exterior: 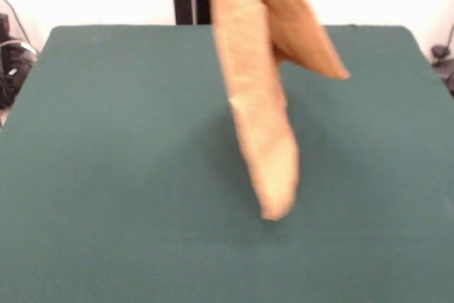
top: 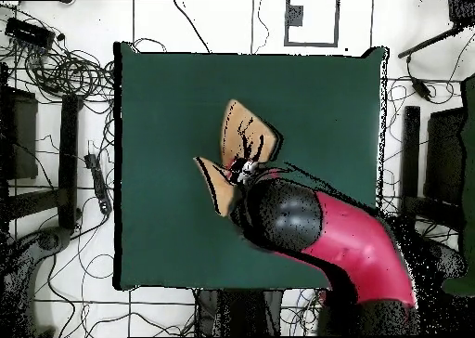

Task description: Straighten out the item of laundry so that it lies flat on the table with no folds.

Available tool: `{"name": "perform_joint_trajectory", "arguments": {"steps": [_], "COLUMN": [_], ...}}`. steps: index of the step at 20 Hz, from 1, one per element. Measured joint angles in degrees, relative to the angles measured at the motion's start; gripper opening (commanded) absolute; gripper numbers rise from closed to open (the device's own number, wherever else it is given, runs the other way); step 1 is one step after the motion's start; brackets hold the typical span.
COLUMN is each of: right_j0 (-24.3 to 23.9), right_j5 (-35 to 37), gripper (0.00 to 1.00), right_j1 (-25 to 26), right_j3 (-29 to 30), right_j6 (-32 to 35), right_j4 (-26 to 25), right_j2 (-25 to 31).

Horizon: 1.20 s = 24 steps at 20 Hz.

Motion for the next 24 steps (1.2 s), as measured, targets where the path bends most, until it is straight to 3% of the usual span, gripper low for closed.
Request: {"name": "perform_joint_trajectory", "arguments": {"steps": [5, 15, 24], "right_j0": [-5.4, -14.3, -21.1], "right_j5": [6.2, 7.9, 19.4], "gripper": [0.0, 0.0, 0.0], "right_j1": [-1.1, -0.9, -3.9], "right_j3": [-3.2, -6.8, -8.7], "right_j6": [-0.1, -1.8, -1.8], "right_j4": [-1.7, -5.1, -8.1], "right_j2": [1.9, 8.2, 12.8]}}
